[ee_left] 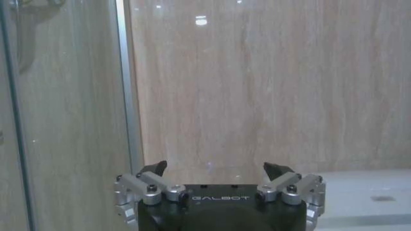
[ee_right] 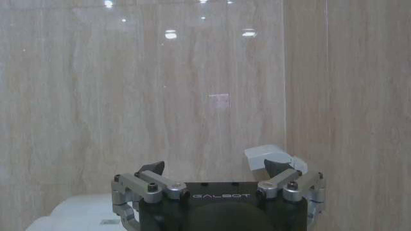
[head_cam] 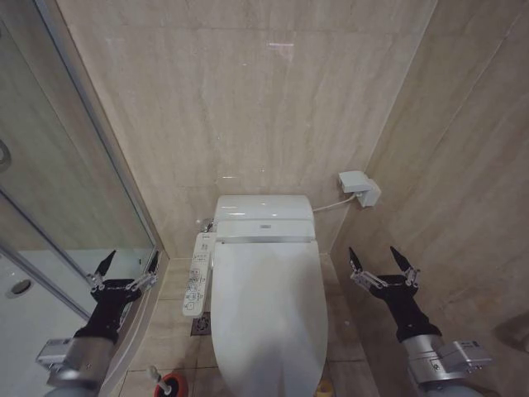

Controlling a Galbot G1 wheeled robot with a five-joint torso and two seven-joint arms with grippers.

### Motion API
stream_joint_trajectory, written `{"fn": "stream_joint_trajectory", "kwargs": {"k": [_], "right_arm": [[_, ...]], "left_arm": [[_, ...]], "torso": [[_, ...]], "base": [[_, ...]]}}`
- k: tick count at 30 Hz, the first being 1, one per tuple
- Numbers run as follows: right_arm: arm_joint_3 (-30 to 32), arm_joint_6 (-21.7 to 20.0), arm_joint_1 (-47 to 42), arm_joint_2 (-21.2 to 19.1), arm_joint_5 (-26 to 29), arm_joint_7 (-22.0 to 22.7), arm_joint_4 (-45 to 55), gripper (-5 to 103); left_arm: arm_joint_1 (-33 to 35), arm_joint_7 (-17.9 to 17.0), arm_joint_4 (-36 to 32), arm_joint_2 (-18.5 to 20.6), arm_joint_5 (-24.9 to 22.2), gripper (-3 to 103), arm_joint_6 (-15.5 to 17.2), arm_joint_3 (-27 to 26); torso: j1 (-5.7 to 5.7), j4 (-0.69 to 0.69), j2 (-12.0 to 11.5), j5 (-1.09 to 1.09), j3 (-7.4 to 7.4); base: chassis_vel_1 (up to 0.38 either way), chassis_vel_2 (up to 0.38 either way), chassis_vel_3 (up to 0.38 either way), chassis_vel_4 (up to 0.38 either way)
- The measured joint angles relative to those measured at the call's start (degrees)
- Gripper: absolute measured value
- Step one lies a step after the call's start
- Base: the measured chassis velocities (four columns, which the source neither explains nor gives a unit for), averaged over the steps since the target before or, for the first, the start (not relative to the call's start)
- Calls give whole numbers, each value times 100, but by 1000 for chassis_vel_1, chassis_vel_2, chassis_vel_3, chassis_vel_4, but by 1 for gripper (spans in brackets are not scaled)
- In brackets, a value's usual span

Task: Open the toilet lid, clean the toilet bowl with a toilet brush, close the toilet lid, and flush.

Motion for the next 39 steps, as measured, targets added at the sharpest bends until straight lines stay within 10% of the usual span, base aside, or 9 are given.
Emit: {"fn": "stream_joint_trajectory", "kwargs": {"k": [12,39], "right_arm": [[0,0,0,0,0,0,0,100],[0,0,0,0,0,0,0,100]], "left_arm": [[534,111,-439,-644,695,100,-260,344],[525,241,-468,-657,750,100,-255,342]], "torso": [[1,1,0,1,0],[3,1,-1,1,1]], "base": [[0,0,0,0],[0,0,0,0]]}}
